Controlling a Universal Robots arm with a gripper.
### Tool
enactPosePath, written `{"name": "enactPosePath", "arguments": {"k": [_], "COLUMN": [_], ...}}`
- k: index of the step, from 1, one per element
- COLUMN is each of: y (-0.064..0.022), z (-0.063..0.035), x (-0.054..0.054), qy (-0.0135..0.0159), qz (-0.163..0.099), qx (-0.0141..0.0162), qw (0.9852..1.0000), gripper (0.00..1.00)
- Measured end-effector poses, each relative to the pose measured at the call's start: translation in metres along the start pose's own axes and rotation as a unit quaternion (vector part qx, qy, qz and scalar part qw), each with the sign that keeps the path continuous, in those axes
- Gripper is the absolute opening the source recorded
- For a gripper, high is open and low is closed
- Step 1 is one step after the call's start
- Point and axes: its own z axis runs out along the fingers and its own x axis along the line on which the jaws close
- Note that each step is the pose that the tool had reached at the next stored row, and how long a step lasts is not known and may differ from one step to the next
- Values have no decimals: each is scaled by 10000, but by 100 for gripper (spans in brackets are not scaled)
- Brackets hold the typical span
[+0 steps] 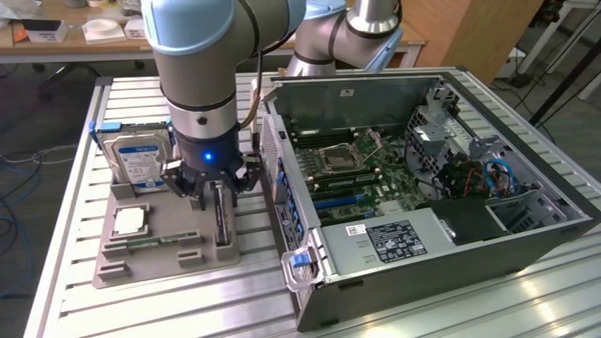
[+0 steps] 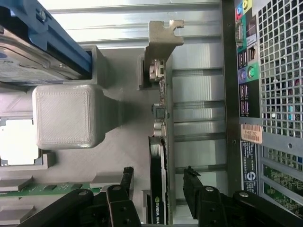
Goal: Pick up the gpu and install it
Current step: 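Pick up the gpu and move the gpu toward the slot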
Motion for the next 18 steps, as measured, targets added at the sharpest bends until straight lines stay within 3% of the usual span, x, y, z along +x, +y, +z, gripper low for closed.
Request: {"name": "enactPosePath", "arguments": {"k": [18], "y": [-3], "z": [23], "x": [27], "qy": [0], "qz": [0], "qx": [0], "qw": [10000], "gripper": [53]}}
